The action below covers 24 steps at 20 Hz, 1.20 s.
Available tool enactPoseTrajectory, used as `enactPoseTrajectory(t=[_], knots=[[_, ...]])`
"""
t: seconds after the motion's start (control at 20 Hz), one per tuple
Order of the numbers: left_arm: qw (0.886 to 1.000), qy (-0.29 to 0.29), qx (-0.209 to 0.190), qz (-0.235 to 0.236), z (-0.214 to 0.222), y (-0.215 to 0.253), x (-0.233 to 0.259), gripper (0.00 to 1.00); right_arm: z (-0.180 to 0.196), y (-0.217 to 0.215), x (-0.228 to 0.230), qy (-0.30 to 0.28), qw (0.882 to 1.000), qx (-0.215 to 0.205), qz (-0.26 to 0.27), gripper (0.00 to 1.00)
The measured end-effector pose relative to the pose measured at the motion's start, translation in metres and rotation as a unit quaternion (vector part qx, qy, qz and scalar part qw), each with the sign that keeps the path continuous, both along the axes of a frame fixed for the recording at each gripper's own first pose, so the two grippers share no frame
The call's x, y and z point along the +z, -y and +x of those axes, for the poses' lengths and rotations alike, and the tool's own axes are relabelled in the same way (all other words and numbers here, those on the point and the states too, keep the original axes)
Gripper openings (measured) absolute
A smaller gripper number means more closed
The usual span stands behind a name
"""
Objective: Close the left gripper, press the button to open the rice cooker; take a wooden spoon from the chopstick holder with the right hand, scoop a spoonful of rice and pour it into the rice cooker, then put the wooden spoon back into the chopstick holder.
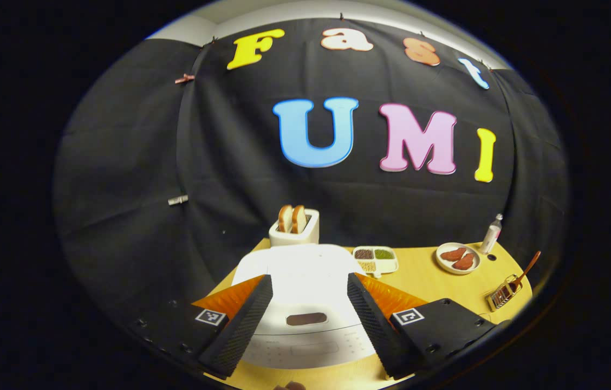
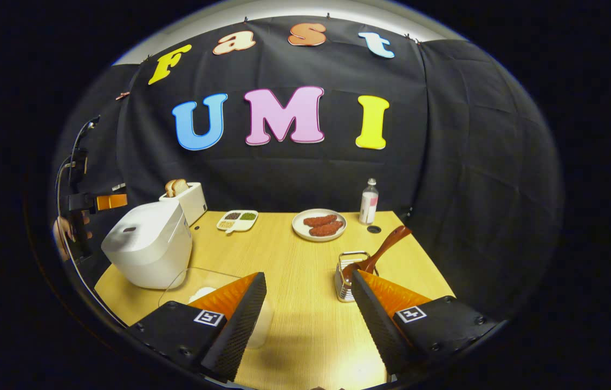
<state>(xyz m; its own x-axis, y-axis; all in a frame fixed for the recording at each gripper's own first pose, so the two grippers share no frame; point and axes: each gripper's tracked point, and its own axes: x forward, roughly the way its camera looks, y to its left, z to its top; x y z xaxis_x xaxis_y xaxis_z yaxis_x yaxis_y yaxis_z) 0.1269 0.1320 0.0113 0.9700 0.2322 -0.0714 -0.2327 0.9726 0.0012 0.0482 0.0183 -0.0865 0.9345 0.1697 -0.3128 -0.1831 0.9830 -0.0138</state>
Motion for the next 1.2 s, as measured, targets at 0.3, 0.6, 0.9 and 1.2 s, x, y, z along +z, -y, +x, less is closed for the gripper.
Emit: enactPoseTrajectory(t=[0.3, 0.6, 0.9, 1.2], knots=[[0.999, 0.035, -0.029, 0.010, -0.084, 0.042, 0.025, 0.96, -0.016, 0.001, 0.075, 0.087, 0.996, -0.027, 0.012, 0.99], [0.998, 0.060, -0.015, 0.002, -0.160, 0.085, 0.009, 0.96, -0.048, 0.021, 0.100, 0.140, 0.990, -0.011, 0.001, 1.00], [0.996, 0.091, -0.018, -0.014, -0.209, 0.134, 0.024, 0.96, -0.087, 0.051, 0.096, 0.135, 0.991, 0.017, 0.015, 1.00], [0.995, 0.087, -0.026, 0.029, -0.239, 0.158, 0.024, 1.00, -0.101, 0.073, 0.104, 0.138, 0.989, -0.004, 0.043, 1.00]])
